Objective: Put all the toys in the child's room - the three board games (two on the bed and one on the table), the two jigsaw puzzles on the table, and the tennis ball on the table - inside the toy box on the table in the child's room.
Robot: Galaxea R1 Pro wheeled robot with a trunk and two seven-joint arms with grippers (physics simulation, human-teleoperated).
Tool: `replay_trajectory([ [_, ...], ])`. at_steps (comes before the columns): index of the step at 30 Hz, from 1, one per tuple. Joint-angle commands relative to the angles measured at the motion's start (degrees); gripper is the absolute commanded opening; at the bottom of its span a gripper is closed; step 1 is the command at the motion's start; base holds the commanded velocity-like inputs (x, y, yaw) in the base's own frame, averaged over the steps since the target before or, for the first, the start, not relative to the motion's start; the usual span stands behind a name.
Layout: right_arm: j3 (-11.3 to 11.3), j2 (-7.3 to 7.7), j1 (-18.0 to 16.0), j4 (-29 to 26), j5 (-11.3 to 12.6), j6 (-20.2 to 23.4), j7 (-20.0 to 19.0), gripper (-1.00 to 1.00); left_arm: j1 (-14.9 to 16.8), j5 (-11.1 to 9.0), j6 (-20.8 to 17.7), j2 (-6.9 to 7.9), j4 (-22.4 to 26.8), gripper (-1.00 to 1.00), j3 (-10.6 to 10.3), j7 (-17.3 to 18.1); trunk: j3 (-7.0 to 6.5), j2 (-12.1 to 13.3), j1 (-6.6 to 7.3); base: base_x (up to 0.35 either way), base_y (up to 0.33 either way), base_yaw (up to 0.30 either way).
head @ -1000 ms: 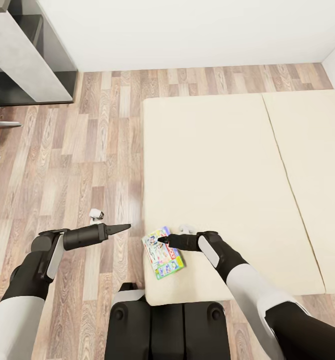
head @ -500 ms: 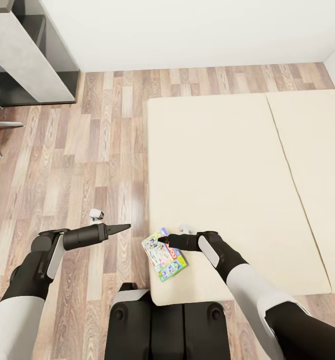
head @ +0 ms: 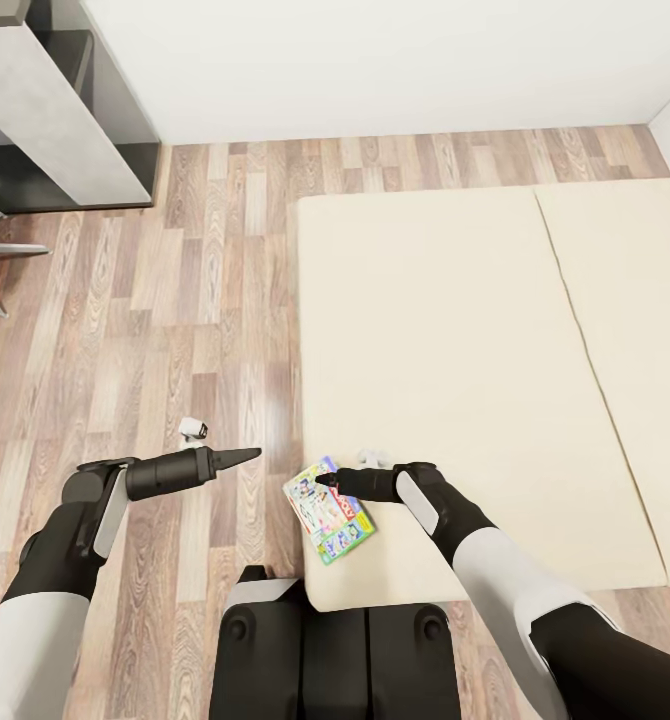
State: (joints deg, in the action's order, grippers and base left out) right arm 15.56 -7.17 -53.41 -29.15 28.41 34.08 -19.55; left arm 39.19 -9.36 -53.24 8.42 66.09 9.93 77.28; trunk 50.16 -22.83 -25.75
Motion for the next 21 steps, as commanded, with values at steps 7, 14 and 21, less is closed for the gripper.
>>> replay_trajectory([
  [7,0.1,0.0,0.0,0.0,0.1,0.2,0.0,1.0,0.0,-0.1,-0.5,0.02,0.0,1.0,0.0,0.1,0.06,-0.1,-0.03,0.0,0.046,0.0],
  [14,0.1,0.03,0.0,0.0,0.1,0.2,-0.1,1.0,0.0,-0.1,-0.5,0.02,0.0,1.0,0.0,0.1,0.06,-0.1,-0.03,0.0,0.05,0.0],
  [21,0.1,0.05,0.0,0.0,0.1,0.2,-0.1,1.0,0.0,-0.1,-0.5,0.02,0.0,1.0,0.0,0.2,0.06,-0.1,-0.03,0.0,0.011,0.0],
])
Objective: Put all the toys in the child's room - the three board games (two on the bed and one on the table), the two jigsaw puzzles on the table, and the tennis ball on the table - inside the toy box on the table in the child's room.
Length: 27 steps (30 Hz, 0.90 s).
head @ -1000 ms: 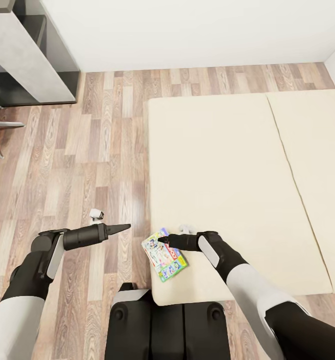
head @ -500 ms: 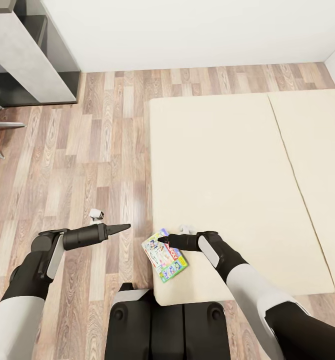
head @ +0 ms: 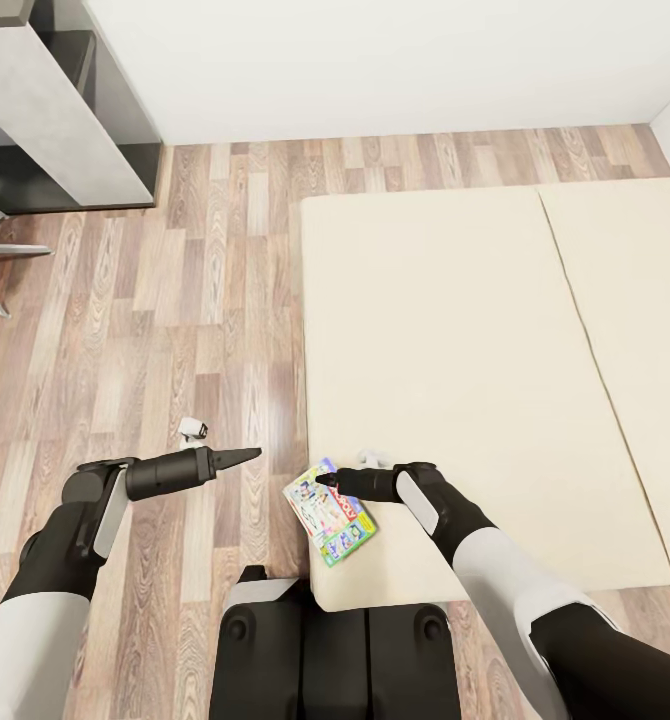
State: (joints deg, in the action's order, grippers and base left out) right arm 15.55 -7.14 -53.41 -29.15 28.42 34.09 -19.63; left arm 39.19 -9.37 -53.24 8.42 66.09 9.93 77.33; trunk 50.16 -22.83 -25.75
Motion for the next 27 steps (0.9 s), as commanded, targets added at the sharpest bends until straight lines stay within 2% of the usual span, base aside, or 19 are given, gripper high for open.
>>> replay_trajectory([
  [1,0.1,0.02,0.0,0.0,0.1,0.2,0.0,1.0,0.0,-0.1,-0.5,0.01,0.0,1.0,0.0,0.1,0.06,-0.1,-0.03,0.0,0.003,0.0],
  [16,0.1,0.02,0.0,0.0,0.1,0.2,-0.1,1.0,0.0,-0.1,-0.5,0.01,0.0,1.0,0.0,0.0,0.06,-0.1,-0.03,0.0,0.002,0.0],
  [27,0.1,0.02,0.0,0.0,0.1,0.1,-0.1,1.0,0.0,-0.1,-0.5,0.01,0.0,1.0,0.0,0.0,0.06,-0.1,-0.03,0.0,0.059,0.0],
])
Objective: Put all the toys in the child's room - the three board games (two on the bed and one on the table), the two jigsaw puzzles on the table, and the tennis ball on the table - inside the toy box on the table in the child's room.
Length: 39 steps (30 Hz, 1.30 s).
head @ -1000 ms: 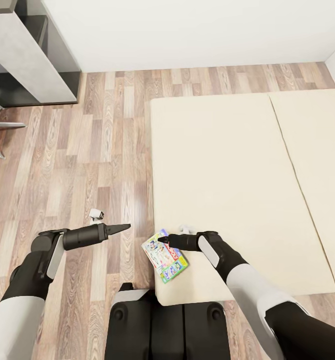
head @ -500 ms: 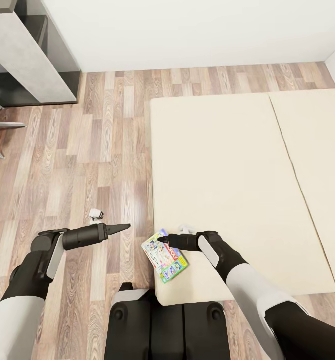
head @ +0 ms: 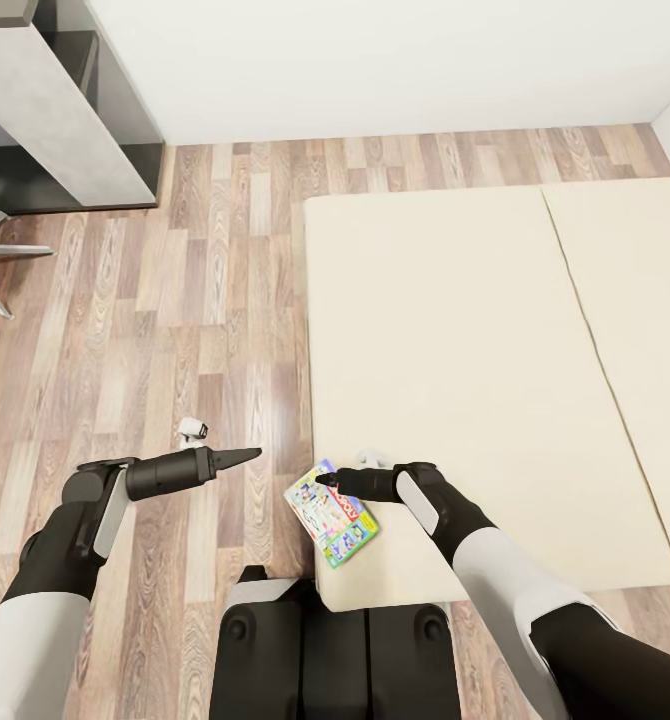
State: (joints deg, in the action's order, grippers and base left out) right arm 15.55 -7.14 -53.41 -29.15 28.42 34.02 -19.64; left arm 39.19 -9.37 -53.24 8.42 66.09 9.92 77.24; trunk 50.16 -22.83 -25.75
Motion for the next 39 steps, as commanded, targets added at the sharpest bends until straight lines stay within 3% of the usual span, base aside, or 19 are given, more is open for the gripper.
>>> replay_trajectory([
  [1,0.1,0.02,0.0,0.0,0.1,0.2,0.0,1.0,0.0,-0.1,-0.5,0.01,0.0,1.0,0.0,0.1,0.06,-0.1,-0.03,0.0,0.01,0.0],
  [39,0.1,0.02,0.0,-0.1,-0.1,0.2,0.0,1.0,0.0,-0.1,-0.5,0.06,0.0,1.0,0.0,0.2,-0.41,-0.1,-0.03,0.0,0.001,0.0],
])
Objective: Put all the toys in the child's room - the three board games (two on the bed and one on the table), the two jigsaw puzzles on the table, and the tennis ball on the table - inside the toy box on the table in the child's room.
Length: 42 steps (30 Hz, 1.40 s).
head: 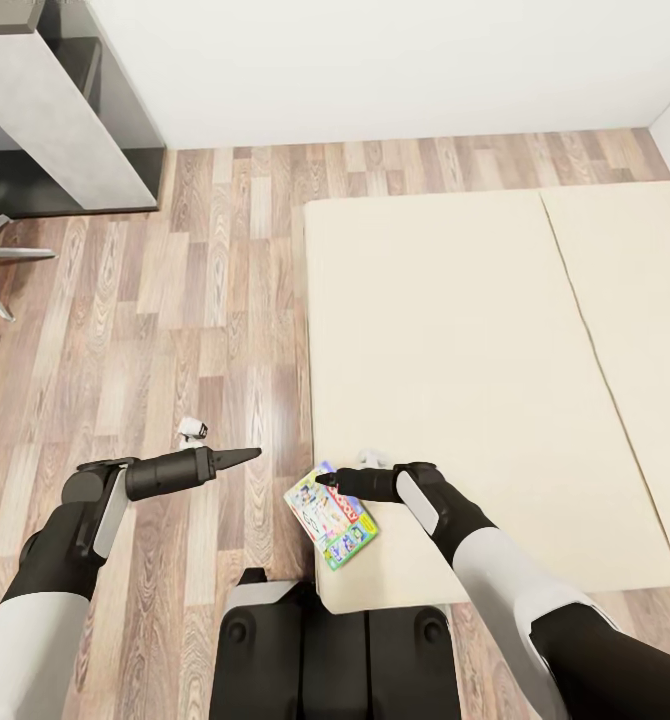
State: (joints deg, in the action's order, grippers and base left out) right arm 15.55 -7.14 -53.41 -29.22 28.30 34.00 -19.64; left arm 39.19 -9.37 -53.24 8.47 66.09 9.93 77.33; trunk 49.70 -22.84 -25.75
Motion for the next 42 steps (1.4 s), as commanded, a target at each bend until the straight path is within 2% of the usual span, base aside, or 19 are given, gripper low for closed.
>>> replay_trajectory([
  [1,0.1,0.02,0.0,0.0,0.0,0.2,0.0,1.0,0.0,-0.1,-0.5,0.02,0.0,1.0,0.0,0.1,-0.03,-0.1,-0.04,0.0,0.0,0.0],
  [27,0.1,0.02,0.0,0.0,-0.1,0.1,0.4,1.0,0.0,-0.2,-0.5,0.12,0.0,1.0,0.1,0.2,-2.4,-0.1,-0.04,0.0,0.0,0.0],
  [42,0.0,0.16,0.0,-0.1,0.0,0.1,0.1,1.0,0.0,-0.1,-0.5,0.15,0.0,1.0,0.1,0.2,-2.65,-0.1,-0.04,0.0,0.0,0.0],
])
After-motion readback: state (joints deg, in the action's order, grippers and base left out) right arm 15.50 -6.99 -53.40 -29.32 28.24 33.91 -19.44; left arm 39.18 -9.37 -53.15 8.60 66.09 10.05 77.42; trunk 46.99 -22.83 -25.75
